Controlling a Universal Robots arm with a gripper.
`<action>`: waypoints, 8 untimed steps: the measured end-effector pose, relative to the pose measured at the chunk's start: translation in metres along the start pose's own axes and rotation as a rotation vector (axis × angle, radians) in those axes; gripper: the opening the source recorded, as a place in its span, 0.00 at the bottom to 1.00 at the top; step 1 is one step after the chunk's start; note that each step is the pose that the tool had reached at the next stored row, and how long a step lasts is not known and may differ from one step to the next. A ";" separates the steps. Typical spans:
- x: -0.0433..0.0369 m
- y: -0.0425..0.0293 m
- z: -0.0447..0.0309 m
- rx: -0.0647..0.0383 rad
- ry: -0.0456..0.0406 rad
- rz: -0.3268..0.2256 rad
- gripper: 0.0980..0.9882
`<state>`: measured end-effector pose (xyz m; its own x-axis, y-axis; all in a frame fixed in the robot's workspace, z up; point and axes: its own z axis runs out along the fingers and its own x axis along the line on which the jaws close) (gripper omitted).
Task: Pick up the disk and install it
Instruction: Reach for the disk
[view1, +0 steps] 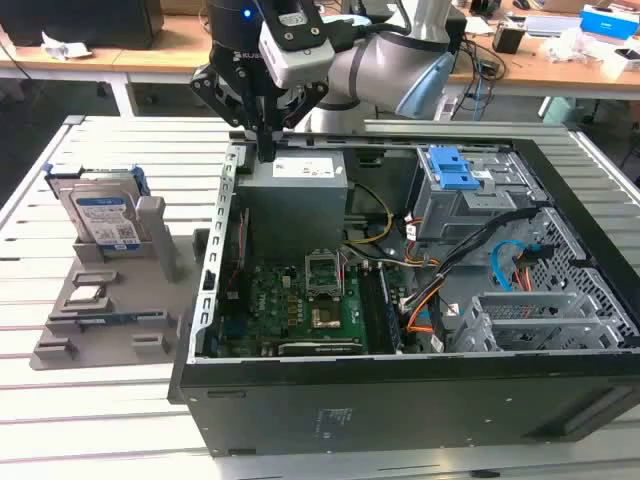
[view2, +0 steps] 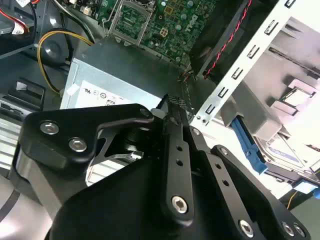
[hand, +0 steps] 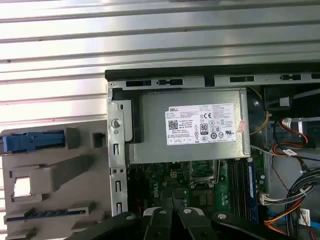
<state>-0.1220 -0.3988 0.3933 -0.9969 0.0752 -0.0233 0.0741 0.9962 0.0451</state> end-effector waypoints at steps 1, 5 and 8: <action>0.0067 -0.0005 -0.0002 0.000 0.0000 0.000 0.01; 0.0163 -0.0012 -0.0004 0.000 0.0000 0.000 0.01; 0.0221 -0.0016 -0.0006 0.000 0.0000 0.000 0.01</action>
<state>-0.1441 -0.3988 0.3933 -0.9969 0.0754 -0.0233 0.0743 0.9962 0.0451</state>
